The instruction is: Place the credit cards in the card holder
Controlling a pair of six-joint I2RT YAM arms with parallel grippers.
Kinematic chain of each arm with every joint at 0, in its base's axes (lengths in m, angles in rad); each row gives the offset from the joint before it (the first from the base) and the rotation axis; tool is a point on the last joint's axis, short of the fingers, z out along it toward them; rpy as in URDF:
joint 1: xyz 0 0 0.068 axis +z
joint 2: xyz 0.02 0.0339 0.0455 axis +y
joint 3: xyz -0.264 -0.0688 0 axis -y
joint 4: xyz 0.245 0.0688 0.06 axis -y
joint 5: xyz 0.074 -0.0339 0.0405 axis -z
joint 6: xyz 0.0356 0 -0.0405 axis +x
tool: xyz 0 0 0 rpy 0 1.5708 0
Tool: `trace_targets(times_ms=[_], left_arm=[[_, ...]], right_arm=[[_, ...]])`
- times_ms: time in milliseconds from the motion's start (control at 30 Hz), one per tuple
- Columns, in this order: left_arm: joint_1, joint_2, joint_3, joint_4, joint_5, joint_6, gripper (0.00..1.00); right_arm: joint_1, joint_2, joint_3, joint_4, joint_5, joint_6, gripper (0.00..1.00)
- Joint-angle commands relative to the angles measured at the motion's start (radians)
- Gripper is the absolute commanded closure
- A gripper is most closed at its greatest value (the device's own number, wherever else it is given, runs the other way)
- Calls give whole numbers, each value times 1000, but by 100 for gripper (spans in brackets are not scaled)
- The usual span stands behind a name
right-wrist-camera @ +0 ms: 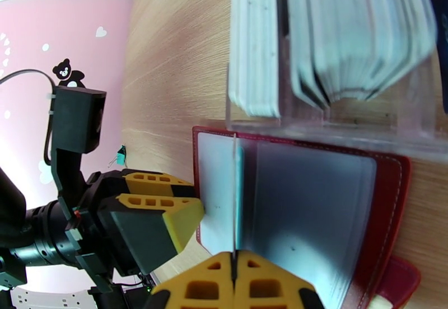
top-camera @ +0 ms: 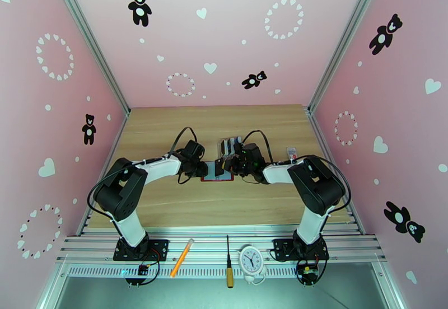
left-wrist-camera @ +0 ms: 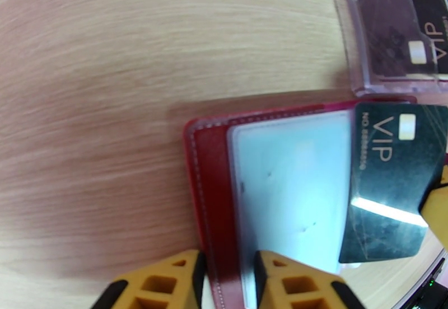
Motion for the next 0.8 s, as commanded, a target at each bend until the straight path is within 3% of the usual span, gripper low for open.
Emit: trace_targets(times_ms=[0, 767], left_arm=[[-7, 16, 1, 11, 5, 3, 69], [-6, -2, -42, 31, 7, -15, 76]], right_arm=[[7, 22, -15, 28, -12, 3, 100], [1, -30, -91, 54, 39, 43, 100]])
